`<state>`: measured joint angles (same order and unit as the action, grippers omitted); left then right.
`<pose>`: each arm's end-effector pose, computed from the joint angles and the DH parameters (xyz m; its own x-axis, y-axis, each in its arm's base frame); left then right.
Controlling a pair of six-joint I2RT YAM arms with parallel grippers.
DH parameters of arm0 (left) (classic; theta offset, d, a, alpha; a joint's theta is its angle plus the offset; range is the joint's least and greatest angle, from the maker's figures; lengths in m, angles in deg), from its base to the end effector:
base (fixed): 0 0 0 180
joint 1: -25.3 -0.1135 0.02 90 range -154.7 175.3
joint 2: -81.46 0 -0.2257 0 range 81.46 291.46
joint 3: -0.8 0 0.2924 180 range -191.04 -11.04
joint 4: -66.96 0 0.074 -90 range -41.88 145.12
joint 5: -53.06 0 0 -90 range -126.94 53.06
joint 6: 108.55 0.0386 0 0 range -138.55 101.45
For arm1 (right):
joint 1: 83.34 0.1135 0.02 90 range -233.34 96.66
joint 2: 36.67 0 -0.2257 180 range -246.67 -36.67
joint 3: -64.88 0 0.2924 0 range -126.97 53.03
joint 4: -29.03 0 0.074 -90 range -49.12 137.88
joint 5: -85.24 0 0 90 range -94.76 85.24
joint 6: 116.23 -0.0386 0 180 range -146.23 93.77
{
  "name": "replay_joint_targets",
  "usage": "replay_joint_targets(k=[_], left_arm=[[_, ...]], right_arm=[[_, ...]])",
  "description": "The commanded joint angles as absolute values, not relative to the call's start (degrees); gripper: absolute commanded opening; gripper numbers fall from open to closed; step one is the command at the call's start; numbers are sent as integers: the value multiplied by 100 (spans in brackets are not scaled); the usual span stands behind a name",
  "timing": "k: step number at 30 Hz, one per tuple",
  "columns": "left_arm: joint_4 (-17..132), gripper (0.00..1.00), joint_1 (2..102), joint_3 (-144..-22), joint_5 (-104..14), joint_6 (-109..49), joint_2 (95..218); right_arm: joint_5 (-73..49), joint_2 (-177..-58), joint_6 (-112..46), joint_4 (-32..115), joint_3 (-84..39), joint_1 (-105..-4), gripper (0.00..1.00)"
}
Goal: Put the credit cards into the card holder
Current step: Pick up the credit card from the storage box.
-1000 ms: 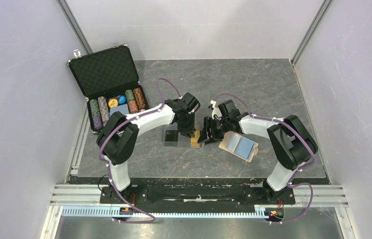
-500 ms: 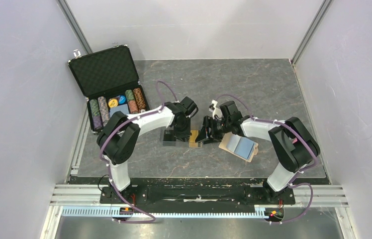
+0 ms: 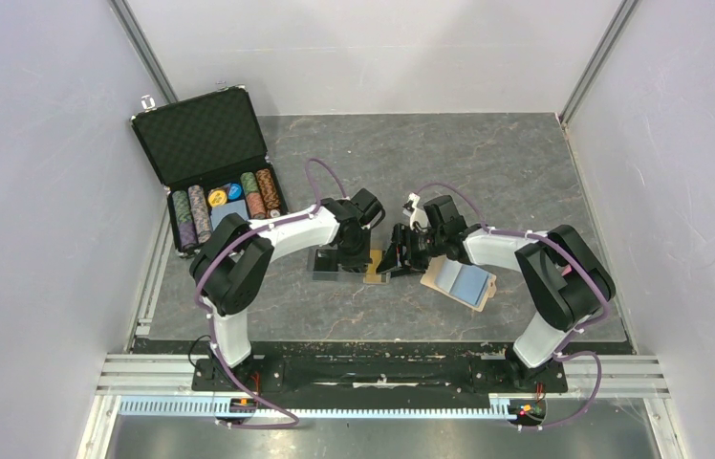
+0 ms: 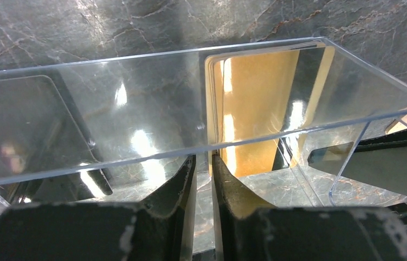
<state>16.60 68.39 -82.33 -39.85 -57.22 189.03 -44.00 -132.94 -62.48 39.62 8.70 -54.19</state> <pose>0.2790 -0.2637 0.0991 -0.9826 0.0647 -0.1741 0.0999 0.9743 -0.2021 0.2800 0.1841 0.0692 -0.9749 -0.0194 -0.2216 -0.1870 0.6109 0.7693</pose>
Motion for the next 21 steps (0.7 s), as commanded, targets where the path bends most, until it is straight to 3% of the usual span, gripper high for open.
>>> replay_joint_targets(k=[1,4,8,12,14,18,21], left_arm=[[1875,20,6890,-8347,-4092,-5607,18945],[1917,18,6889,-8370,-4119,-5608,18886],[1864,33,6890,-8386,-4031,-5644,18895],[1960,35,6890,-8304,-4055,-5767,18852],[2075,28,6881,-8244,-4119,-5832,18802],[2163,2,6864,-8182,-4123,-5879,18708],[2058,3,6846,-8160,-3930,-5906,18604]], right_arm=[[-4602,-13211,-6297,3677,883,-5406,58],[-4615,-13223,-6294,3674,883,-5407,57],[-4615,-13221,-6286,3668,891,-5407,57],[-4624,-13226,-6287,3666,891,-5407,57],[-4624,-13223,-6279,3667,889,-5406,56],[-4640,-13232,-6273,3666,883,-5409,56],[-4642,-13240,-6277,3657,883,-5407,56]])
